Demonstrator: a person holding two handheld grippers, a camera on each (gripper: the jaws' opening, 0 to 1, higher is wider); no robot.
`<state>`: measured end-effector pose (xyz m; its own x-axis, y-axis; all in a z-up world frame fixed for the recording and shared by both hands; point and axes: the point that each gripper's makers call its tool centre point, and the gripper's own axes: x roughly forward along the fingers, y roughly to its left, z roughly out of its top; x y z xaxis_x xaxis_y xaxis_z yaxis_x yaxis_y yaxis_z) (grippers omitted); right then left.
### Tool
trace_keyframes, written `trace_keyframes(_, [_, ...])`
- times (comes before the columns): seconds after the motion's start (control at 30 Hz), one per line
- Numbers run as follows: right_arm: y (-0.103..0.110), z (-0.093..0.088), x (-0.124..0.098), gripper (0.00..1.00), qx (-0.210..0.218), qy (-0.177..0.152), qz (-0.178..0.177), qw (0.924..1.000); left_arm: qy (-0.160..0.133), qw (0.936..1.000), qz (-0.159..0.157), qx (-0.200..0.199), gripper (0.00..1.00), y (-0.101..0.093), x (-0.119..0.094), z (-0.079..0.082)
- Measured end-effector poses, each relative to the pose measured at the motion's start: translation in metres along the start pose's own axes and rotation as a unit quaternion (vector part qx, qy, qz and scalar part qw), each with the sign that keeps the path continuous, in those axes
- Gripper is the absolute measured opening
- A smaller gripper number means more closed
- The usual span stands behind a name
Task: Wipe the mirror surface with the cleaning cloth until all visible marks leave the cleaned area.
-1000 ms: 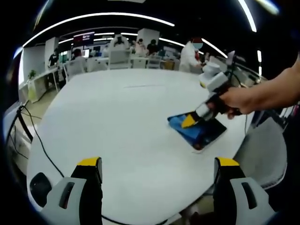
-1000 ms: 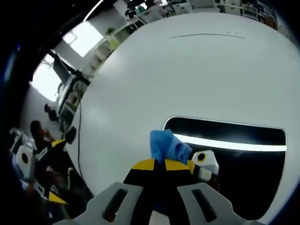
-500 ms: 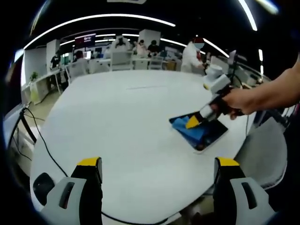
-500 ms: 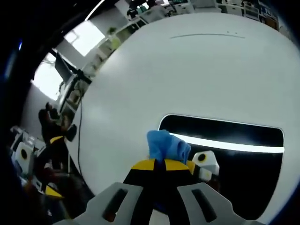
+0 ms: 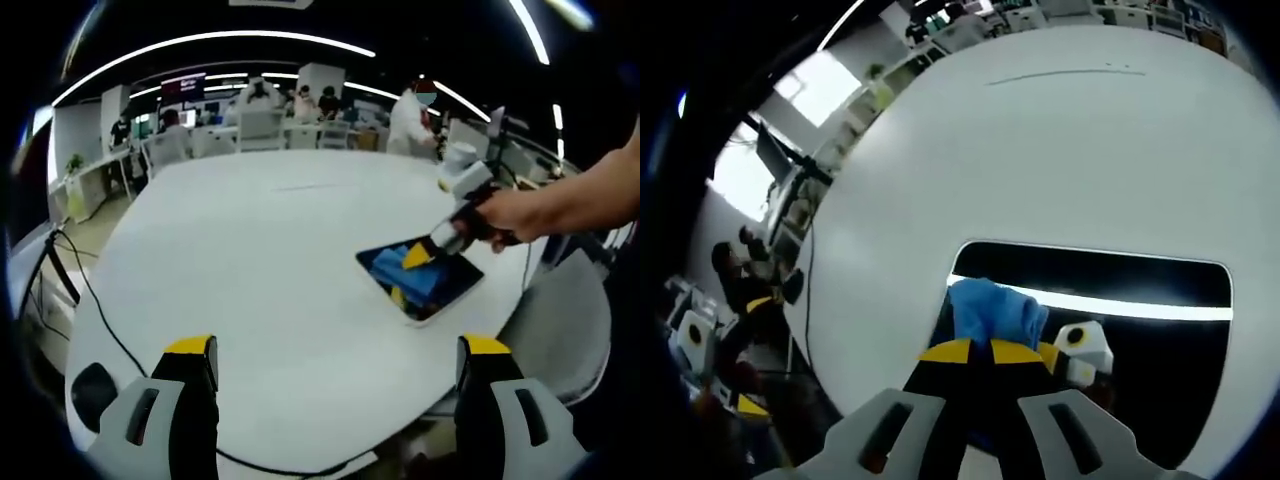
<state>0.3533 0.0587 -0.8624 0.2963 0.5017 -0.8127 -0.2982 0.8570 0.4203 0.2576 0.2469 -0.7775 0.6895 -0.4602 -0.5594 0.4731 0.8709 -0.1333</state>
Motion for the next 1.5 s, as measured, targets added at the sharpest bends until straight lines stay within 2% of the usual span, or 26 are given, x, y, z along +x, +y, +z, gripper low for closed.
trace_keyframes(0.23, [-0.013, -0.001, -0.007, 0.00, 0.005, -0.001, -0.003, 1.0000, 0.001, 1.0000, 0.003, 0.001, 1.00, -0.002, -0.002, 0.000])
trace_keyframes(0.7, [-0.053, -0.008, -0.023, 0.00, 0.015, 0.001, -0.021, 0.9997, -0.001, 1.0000, 0.002, 0.002, 1.00, -0.008, -0.002, 0.000])
trace_keyframes(1.0, [-0.065, -0.010, -0.032, 0.00, 0.024, -0.006, -0.025, 0.9994, -0.001, 1.0000, 0.000, 0.003, 1.00, -0.010, 0.000, 0.001])
trace_keyframes(1.5, [-0.109, -0.012, -0.057, 0.00, 0.047, -0.021, -0.048, 0.9975, 0.002, 1.0000, -0.004, 0.004, 1.00, -0.013, 0.006, 0.002])
